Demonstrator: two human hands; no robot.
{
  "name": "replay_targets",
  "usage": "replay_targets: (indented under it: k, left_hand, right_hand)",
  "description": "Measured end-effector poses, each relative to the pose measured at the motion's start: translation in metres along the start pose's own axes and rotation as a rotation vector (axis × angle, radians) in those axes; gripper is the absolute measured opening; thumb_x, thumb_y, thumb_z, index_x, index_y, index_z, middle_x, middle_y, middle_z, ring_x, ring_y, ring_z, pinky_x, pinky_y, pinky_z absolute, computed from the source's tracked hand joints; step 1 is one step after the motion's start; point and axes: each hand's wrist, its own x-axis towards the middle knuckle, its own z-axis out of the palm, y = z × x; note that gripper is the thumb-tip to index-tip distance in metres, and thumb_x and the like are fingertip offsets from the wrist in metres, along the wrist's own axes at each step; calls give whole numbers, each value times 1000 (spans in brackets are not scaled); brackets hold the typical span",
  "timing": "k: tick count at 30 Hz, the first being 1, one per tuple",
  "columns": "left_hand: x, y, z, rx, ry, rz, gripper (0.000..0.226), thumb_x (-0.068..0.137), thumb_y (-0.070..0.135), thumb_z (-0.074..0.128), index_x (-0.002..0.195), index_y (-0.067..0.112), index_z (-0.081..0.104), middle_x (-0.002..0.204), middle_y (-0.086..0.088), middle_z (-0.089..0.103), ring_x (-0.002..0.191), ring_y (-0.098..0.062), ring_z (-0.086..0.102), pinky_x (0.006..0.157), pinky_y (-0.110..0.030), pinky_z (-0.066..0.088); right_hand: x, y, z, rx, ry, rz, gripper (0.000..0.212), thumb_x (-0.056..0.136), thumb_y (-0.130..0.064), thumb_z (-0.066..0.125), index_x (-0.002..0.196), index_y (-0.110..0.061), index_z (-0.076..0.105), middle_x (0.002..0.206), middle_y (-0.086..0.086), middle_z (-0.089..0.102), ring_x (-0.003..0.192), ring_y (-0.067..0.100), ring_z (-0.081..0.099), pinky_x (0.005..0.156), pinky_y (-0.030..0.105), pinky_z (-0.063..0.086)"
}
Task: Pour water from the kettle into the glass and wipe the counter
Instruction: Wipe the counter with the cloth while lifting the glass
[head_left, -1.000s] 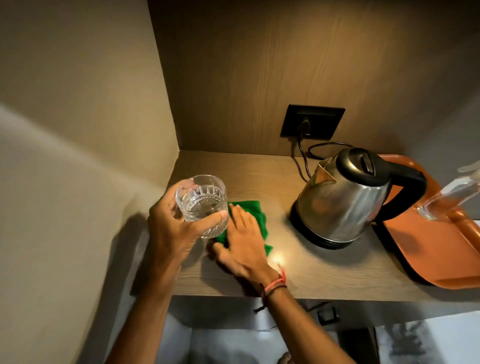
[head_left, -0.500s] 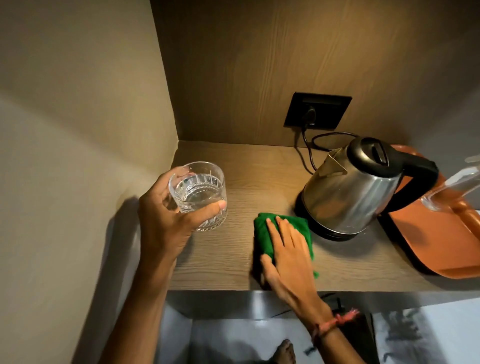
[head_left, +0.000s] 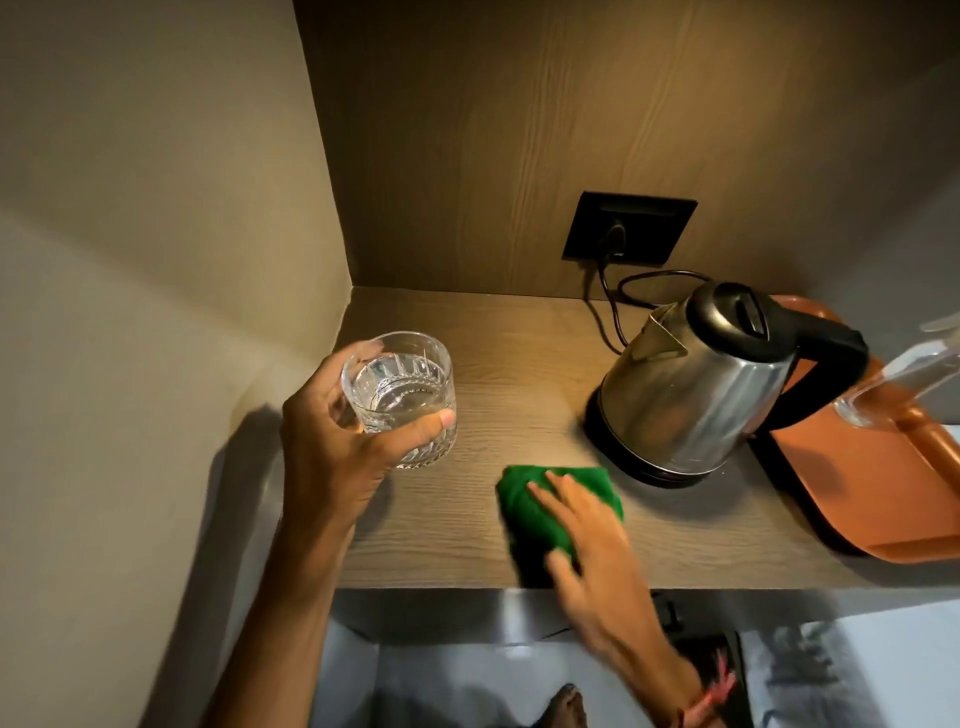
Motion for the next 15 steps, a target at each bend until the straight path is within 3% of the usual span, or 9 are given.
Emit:
replay_targets:
  k: [3, 6, 8, 9, 10, 12, 15]
  left_hand:
    - [0, -2, 4, 2, -14, 9, 66, 48, 45, 97, 107, 54, 69, 103, 27, 78, 93, -2, 77, 69, -15, 61]
    - [3, -7, 9, -23, -4, -31, 73, 45, 41, 100, 112, 43, 71, 106, 18, 79, 93, -5, 77, 73, -16, 61]
    - [3, -8, 14, -26, -30, -46, 79, 44, 43, 101, 116, 36, 71, 107, 14, 80, 95, -6, 77, 74, -16, 61]
    - [4, -10, 16, -27, -45, -49, 80, 43, 45, 101, 116, 36, 71, 107, 14, 80, 94, -7, 77, 74, -16, 61]
    - [4, -10, 19, -32, -58, -57, 80, 43, 45, 101, 116, 35, 71, 107, 13, 80, 94, -6, 77, 74, -16, 60]
    - [3, -8, 32, -39, -91, -80, 81, 41, 40, 101, 117, 32, 71, 108, 10, 80, 95, -8, 77, 76, -18, 61]
    - [0, -10, 48, -49, -156, -116, 84, 41, 34, 100, 119, 29, 70, 111, 7, 79, 101, -11, 76, 81, -22, 62]
  right_hand:
    - [46, -9, -13, 52, -6, 81, 73, 81, -41, 36, 146, -17, 60, 162, 7, 46, 153, 24, 38, 126, 29, 17]
    - [69, -41, 4, 140, -225, -7, 68, 82, -27, 43, 147, -17, 60, 161, 6, 49, 150, 21, 41, 126, 30, 23]
    - [58, -57, 16, 273, -418, -67, 65, 78, -25, 46, 139, -15, 68, 144, -4, 66, 134, 10, 56, 117, 29, 38]
    - [47, -59, 19, 365, -473, -48, 63, 75, -28, 48, 130, -13, 73, 125, -12, 75, 117, 2, 64, 105, 24, 47]
    - [37, -56, 19, 470, -474, -4, 61, 69, -34, 50, 118, -9, 77, 107, -15, 77, 101, -1, 65, 94, 22, 50]
    - [15, -41, 6, 732, -397, 243, 57, 52, -43, 58, 95, -9, 72, 99, 3, 69, 95, 14, 60, 92, 34, 49]
    - [-7, -11, -20, 1075, -395, 562, 51, 43, -32, 70, 88, -8, 72, 89, 15, 69, 83, 28, 66, 78, 36, 51]
